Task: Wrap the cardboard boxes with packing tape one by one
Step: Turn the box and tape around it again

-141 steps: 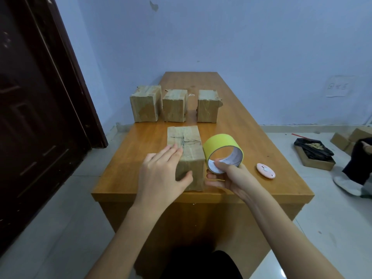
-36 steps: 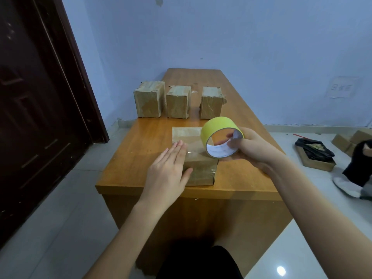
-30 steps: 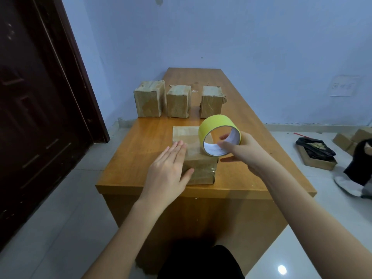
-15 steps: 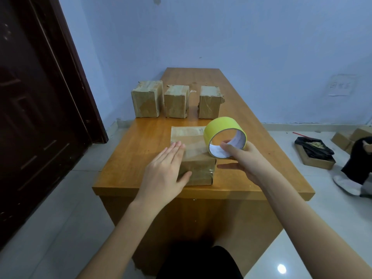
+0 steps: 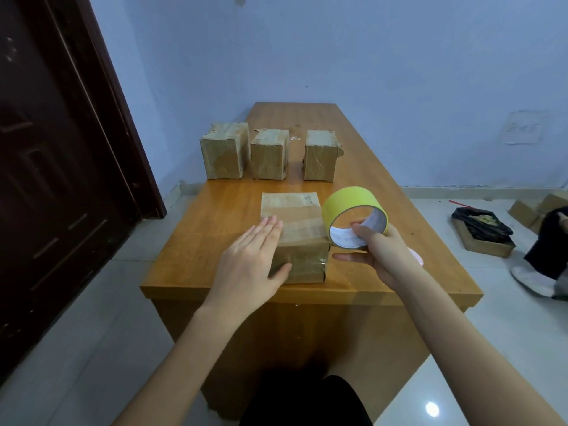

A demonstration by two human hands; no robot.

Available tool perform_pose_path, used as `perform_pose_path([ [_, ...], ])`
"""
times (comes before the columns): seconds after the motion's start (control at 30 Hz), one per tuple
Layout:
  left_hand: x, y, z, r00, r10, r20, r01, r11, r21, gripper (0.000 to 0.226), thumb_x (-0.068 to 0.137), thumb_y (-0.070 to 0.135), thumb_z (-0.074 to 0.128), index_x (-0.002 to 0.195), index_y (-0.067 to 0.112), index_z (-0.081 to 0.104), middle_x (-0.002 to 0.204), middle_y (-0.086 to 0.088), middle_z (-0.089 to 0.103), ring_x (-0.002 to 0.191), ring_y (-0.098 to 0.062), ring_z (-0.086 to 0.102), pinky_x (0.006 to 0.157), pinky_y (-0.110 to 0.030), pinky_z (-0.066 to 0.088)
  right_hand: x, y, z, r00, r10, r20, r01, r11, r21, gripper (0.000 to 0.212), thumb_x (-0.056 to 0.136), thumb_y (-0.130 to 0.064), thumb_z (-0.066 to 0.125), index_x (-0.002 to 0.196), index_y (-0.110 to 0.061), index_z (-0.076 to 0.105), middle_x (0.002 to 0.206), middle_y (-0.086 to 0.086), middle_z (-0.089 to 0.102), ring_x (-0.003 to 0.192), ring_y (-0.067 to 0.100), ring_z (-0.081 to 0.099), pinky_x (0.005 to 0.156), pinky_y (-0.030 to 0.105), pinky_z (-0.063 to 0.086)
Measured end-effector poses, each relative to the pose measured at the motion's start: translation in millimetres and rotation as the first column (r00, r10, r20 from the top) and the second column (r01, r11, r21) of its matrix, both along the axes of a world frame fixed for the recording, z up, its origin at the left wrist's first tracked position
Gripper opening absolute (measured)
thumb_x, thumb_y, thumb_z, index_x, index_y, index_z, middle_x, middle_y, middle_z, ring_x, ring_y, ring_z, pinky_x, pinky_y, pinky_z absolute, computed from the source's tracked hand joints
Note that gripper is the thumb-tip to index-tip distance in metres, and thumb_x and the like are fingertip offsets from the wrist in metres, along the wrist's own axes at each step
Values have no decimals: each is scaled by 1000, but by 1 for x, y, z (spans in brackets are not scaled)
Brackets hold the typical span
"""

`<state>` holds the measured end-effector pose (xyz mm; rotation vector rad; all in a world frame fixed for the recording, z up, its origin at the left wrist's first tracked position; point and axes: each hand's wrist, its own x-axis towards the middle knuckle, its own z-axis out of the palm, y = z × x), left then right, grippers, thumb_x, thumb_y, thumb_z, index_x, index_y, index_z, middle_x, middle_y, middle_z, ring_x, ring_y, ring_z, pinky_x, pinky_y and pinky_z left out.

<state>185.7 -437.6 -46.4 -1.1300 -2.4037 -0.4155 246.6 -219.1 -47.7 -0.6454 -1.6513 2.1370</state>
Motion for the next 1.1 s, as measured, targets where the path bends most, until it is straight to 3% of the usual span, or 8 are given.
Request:
perform_pose_path([
  [0.2,1,1,-2,1000,20,9,-20,1000,-11,71,78,34,74,136,6,45,140,-9,46,130,-20,43,107,-34,25,3,-7,-6,993,112,-28,-111,993,33,18,91,-14,63,105,-2,59,93,11,70,78,22,73,58,34,59],
  [0.43,1,1,0,1000,23,-6,-23,1000,-10,66,76,27,77,131,3,51,135,-12,51,125,-23,49,103,-38,30,0,-9,-6,999,13,-40,-15,999,-48,5,95,-1,49,99,1,52,91,17,62,66,28,72,51,38,58],
  [0.53,3,1,1,1000,17,8,-17,1000,-1,64,75,24,78,130,3,53,133,-13,53,123,-24,50,101,-39,31,2,-13,-17,1000,-20,-15,18,993,-115,17,94,-3,51,111,2,50,103,19,60,80,33,70,55,40,60],
  [0.63,4,0,4,1000,1,10,-1,1000,9,60,76,23,76,128,4,54,132,-12,54,123,-24,51,102,-38,31,2,-12,-21,1000,-21,11,22,997,-73,22,94,-7,53,115,0,51,106,16,60,78,27,70,55,38,59],
  [0.8,3,10,14,995,82,-60,-85,995,-45,54,83,44,61,124,9,57,143,-12,42,135,-24,35,111,-35,15,5,-10,-26,996,76,56,-74,996,-43,25,96,-12,53,117,1,50,96,18,66,75,25,73,56,36,59],
  [0.9,9,34,8,997,28,-75,-34,996,-82,66,91,51,44,143,12,31,156,-8,14,144,-19,9,113,-32,-2,4,-11,-29,996,57,67,-56,998,-21,22,96,-14,55,113,-1,53,87,14,65,68,21,72,58,37,60],
  [0.97,13,45,-3,996,-5,-90,-4,994,-106,65,96,46,36,149,16,14,157,-5,12,144,-18,8,113,-31,-2,4,-10,-29,996,45,75,-44,999,-13,16,95,-15,57,106,-3,56,81,13,66,65,20,71,58,36,60],
  [1.1,9,45,-10,996,1,-88,-6,999,-50,58,97,38,42,148,18,22,154,-2,23,143,-17,18,112,-28,2,5,-11,-29,994,32,107,-32,999,-4,11,95,-16,58,95,-5,58,62,9,66,60,20,70,58,37,60],
])
